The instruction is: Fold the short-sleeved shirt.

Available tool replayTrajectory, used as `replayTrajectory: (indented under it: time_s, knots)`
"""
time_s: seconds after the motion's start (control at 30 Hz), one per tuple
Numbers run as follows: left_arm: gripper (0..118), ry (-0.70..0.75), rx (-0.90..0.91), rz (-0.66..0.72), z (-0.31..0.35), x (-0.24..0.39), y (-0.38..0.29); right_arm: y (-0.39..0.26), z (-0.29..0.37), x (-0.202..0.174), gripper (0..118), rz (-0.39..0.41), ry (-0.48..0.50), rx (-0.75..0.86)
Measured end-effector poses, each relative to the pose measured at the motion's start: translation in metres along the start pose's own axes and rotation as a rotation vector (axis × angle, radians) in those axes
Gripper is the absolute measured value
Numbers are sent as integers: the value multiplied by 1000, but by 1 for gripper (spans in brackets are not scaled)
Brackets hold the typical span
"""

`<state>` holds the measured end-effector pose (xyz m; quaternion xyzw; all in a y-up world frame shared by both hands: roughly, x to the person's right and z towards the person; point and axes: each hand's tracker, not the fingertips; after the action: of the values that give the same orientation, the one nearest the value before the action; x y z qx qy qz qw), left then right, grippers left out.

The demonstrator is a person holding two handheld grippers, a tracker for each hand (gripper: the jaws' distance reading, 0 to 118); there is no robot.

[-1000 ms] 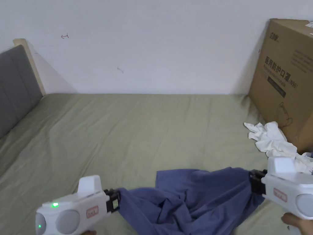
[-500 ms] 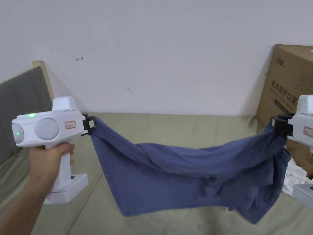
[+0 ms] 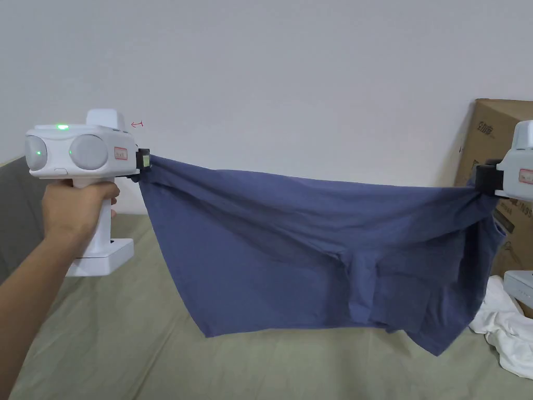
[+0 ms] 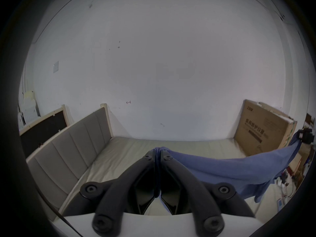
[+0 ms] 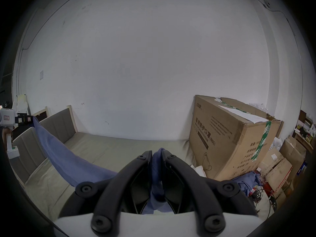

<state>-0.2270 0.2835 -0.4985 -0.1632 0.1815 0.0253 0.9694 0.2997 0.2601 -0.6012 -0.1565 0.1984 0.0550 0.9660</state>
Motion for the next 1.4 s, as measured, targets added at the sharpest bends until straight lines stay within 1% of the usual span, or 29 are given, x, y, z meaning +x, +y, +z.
replayTrajectory:
  time_s: [0.07,0.23,0.33,0.47,0.57,0.7,0.83,0.9,0.97,1.0,1.03,1.2,1.4]
  knots:
    - [2,10,-16,-23,-15,2,-13,-13,-17,-2,10,-7,-5,-17]
    - [2,31,-69,-19,-50,5,-71,-68,-57,-14,10,-31,-22,-91]
    - [2,34,-109,14,-64,0,-111,-108,-76,-18,10,-58,-27,-142]
    - [2,28,-184,25,-67,-4,-167,-163,-83,-25,10,-78,-26,-217]
    - [2,20,-244,47,-58,-10,-210,-203,-74,-30,10,-86,-28,-269]
    - [2,18,-344,65,-36,-22,-270,-261,-47,-38,10,-153,-17,-344]
    - [2,12,-420,63,2,-29,-326,-310,-6,-53,10,-149,-11,-394]
    - [2,16,-475,63,23,-33,-353,-333,15,-55,10,-171,-13,-414]
    - [2,26,-491,60,46,-37,-373,-351,38,-60,10,-201,-11,-418]
    - [2,35,-496,66,58,-40,-380,-357,49,-62,10,-205,-11,-424]
    - [2,37,-506,78,69,-44,-387,-366,56,-56,10,-208,-12,-421]
    - [2,52,-515,123,128,-64,-412,-386,116,-63,10,-228,-16,-428]
    - [2,72,-555,127,170,-81,-453,-415,166,-63,10,-255,-27,-473]
